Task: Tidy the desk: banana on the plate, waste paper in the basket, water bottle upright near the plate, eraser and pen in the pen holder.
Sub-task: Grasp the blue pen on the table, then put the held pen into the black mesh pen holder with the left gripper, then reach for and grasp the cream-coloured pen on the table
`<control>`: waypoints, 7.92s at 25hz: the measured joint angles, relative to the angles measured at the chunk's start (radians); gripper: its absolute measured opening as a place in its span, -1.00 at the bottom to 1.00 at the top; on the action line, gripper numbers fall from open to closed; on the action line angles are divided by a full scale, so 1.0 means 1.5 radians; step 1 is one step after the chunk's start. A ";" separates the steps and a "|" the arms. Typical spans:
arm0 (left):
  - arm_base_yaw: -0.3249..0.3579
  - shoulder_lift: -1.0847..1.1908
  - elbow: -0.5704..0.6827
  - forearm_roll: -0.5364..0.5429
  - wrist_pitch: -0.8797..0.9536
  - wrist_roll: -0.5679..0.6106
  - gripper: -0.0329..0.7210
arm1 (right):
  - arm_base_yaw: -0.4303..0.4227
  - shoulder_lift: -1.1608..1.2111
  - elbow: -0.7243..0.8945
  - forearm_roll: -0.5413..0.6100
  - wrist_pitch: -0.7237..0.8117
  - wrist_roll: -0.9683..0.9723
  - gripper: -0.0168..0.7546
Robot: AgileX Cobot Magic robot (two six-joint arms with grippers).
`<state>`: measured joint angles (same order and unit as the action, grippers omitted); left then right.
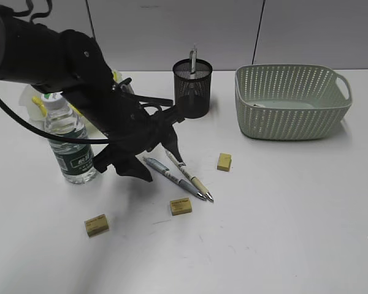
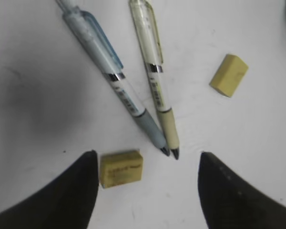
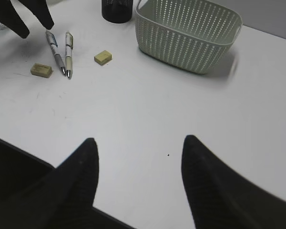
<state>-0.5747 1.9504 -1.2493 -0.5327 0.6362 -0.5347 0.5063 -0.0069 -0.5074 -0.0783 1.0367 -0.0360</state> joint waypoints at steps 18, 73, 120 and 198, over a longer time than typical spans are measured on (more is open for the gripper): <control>0.000 0.059 -0.044 0.107 0.020 -0.237 0.38 | 0.000 0.000 0.000 0.000 0.000 0.000 0.20; 0.000 0.163 -0.156 0.094 0.049 -0.348 -0.26 | 0.000 0.000 0.000 0.000 0.000 0.000 0.20; 0.000 0.032 -0.350 0.560 -0.298 -0.072 -0.71 | 0.000 0.000 0.000 0.000 0.000 0.000 0.20; 0.000 -0.498 -0.242 0.510 0.386 0.202 -0.09 | 0.000 0.000 0.000 0.000 0.000 0.000 0.20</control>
<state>-0.5747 1.2040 -1.6130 0.2324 1.2155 -0.2315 0.5063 -0.0069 -0.5074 -0.0783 1.0367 -0.0363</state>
